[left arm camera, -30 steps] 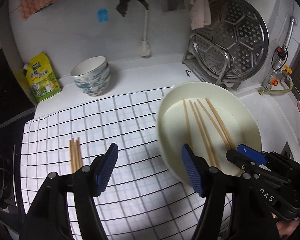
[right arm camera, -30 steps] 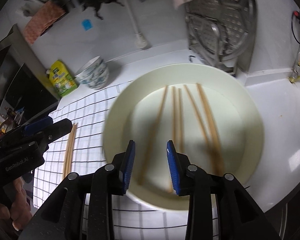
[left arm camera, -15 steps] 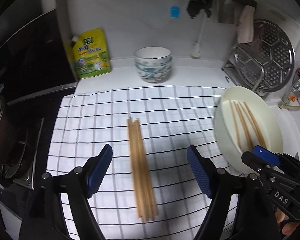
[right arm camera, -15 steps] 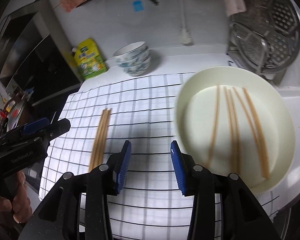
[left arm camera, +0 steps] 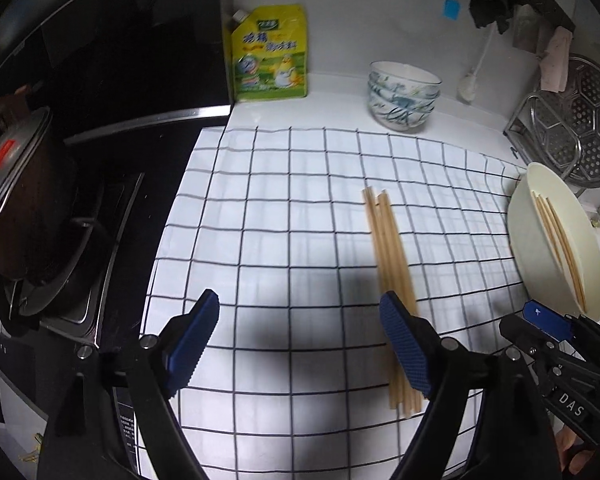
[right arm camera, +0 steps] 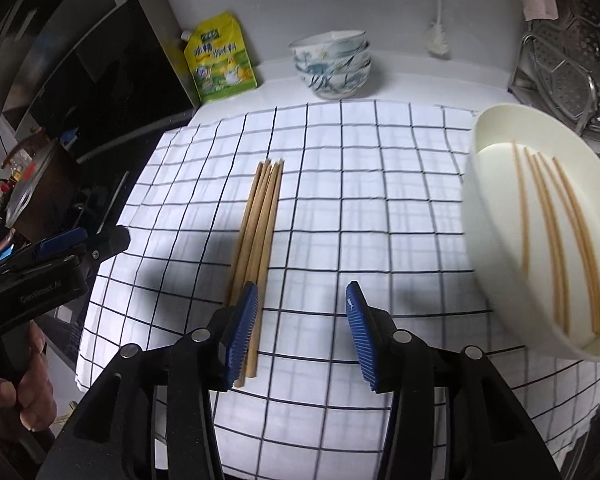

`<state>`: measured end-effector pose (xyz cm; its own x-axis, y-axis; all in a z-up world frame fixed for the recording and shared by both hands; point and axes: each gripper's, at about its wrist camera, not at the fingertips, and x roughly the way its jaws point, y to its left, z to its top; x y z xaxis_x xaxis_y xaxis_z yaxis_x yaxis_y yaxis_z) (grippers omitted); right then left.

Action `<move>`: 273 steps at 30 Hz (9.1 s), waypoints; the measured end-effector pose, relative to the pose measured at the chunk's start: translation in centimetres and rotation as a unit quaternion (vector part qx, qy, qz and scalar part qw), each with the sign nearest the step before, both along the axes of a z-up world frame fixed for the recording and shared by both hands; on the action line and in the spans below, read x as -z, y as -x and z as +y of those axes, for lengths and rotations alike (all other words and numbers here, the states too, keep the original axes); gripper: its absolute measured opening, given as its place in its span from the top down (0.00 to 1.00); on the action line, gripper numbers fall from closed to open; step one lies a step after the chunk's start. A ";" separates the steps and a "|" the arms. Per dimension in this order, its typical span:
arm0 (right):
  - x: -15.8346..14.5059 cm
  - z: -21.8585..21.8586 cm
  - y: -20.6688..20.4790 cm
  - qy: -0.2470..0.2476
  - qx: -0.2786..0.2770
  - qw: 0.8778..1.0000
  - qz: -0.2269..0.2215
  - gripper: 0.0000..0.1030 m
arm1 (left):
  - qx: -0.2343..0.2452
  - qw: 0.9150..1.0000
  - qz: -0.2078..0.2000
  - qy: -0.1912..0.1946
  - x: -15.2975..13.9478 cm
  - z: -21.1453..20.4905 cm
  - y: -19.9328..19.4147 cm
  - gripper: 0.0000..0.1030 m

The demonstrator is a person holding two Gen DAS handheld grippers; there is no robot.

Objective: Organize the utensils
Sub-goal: 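Move both open tools back to the chopstick bundle on the cloth, then push the tool fingers into the bundle to separate single chopsticks, then carry both held chopsticks up and over the basin, then open the left tool while the right tool opens, releasing chopsticks into basin, then move both open tools back toward the remaining chopstick bundle, then push the tool fingers into the bundle to separate single chopsticks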

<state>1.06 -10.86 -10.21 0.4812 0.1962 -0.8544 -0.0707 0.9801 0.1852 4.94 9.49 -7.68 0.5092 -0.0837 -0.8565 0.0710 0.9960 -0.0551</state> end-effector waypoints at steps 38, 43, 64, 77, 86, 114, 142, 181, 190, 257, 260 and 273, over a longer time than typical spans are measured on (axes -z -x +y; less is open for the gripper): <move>6.9 3.2 -1.7 0.065 -0.010 0.997 0.039 0.54 | 0.025 0.999 0.044 0.015 6.1 -0.1 0.0 0.13; 7.1 1.5 -1.6 0.068 0.008 0.997 0.041 0.54 | 0.041 0.998 0.048 0.016 6.7 -1.8 -0.4 0.13; 6.5 -0.3 -1.5 0.054 0.019 0.998 0.033 0.54 | 0.065 0.995 0.068 -0.013 9.0 -4.8 -1.5 0.12; 6.6 -0.6 -2.1 0.063 0.018 0.997 0.033 0.54 | 0.047 0.996 0.068 -0.027 9.1 -3.4 -1.3 0.07; 7.0 -0.2 -2.3 0.073 0.020 0.997 0.030 0.54 | 0.038 0.996 0.069 -0.035 9.4 -3.4 -1.8 0.08; 5.1 0.4 -3.3 0.036 -0.016 0.999 0.016 0.94 | 0.067 0.995 0.077 -0.013 6.9 -5.4 -2.5 0.93; -7.8 -19.5 0.0 0.020 0.072 0.991 -0.108 0.94 | 0.182 0.982 0.014 0.043 -5.2 -25.7 -3.2 0.93; -2.2 -29.8 -0.4 0.014 0.129 0.990 -0.049 0.70 | 0.189 0.982 0.000 -0.007 -1.7 -35.5 -4.5 0.42; -4.3 -26.7 0.4 0.020 0.123 0.990 -0.066 0.66 | 0.175 0.984 -0.032 -0.006 -3.9 -31.9 -3.1 0.40; 6.6 3.4 -1.5 0.029 -0.007 0.999 0.025 0.47 | 0.023 0.999 0.041 -0.013 5.6 0.5 -0.7 0.21; 6.7 3.7 -1.4 0.034 -0.007 0.999 0.028 0.47 | 0.026 0.999 0.043 -0.014 5.8 0.6 -0.7 0.21; 7.1 4.4 -1.2 0.058 -0.017 0.998 0.031 0.47 | 0.036 0.998 0.042 -0.012 5.7 0.2 -0.9 0.21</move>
<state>2.24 -6.48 -17.30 0.4206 0.1098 -0.9006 -0.0964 0.9924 0.0760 5.83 9.74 -13.41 0.4294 -0.0964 -0.8980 0.1377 0.9897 -0.0404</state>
